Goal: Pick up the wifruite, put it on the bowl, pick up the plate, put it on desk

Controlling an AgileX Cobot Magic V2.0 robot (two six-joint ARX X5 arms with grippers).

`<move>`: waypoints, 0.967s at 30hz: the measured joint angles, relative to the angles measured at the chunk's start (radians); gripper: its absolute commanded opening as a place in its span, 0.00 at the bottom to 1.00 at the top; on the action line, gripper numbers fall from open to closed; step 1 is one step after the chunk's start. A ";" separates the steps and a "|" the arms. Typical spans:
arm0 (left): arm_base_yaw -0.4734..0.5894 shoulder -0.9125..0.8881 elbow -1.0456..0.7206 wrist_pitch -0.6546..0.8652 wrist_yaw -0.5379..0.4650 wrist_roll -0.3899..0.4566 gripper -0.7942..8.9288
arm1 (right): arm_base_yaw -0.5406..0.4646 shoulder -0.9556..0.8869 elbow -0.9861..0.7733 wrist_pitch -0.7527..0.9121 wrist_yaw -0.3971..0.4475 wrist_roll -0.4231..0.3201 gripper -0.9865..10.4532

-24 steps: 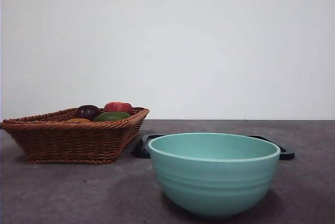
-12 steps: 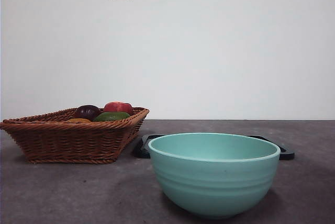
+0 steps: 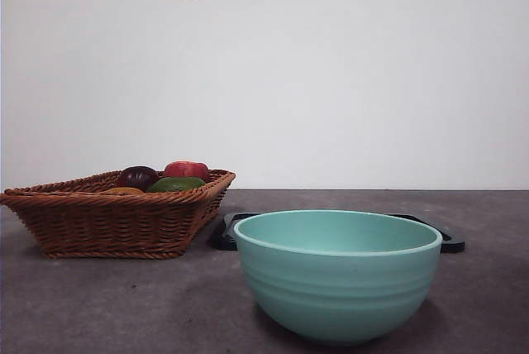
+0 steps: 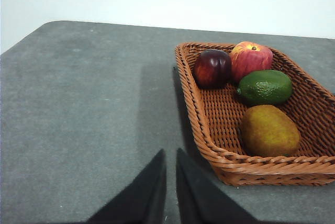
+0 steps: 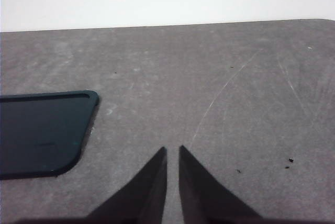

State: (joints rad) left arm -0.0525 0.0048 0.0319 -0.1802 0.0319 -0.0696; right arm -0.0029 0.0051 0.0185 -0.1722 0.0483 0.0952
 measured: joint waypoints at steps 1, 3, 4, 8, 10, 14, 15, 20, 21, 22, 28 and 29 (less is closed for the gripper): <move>0.000 0.000 0.000 0.000 0.000 0.000 0.11 | 0.000 0.000 0.000 0.000 -0.001 -0.002 0.12; 0.000 0.000 0.000 0.000 0.000 0.000 0.11 | 0.000 0.000 0.000 0.000 -0.003 -0.014 0.12; 0.000 0.000 0.000 0.000 0.000 0.000 0.11 | 0.000 0.000 0.000 0.000 -0.003 -0.023 0.12; 0.000 0.000 0.000 0.000 0.000 0.000 0.11 | 0.000 0.000 0.000 0.000 -0.003 -0.055 0.12; 0.000 0.000 0.000 0.000 0.000 0.000 0.11 | 0.000 0.000 0.000 0.000 -0.003 -0.062 0.12; 0.000 0.000 0.000 0.000 0.000 0.000 0.11 | 0.000 0.000 -0.001 0.006 -0.003 -0.068 0.12; 0.000 0.000 0.000 0.000 0.000 0.000 0.11 | 0.000 0.000 -0.001 0.006 -0.003 -0.069 0.12; 0.000 0.000 0.000 0.000 0.000 0.000 0.11 | 0.000 0.000 -0.001 0.006 -0.003 -0.070 0.12; 0.000 0.000 0.000 0.000 0.000 0.000 0.11 | 0.000 0.000 -0.001 0.006 -0.003 -0.071 0.12; 0.000 0.000 0.000 0.000 0.000 0.000 0.11 | 0.000 0.000 -0.001 0.006 -0.003 -0.071 0.12; 0.000 0.000 0.000 0.000 0.000 0.000 0.11 | 0.000 0.000 -0.001 0.006 -0.003 -0.072 0.12; 0.000 0.000 0.000 0.000 0.000 0.000 0.11 | 0.000 0.000 -0.001 0.007 -0.003 -0.072 0.12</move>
State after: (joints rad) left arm -0.0525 0.0044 0.0319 -0.1802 0.0319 -0.0696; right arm -0.0029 0.0051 0.0174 -0.1654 0.0456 0.0227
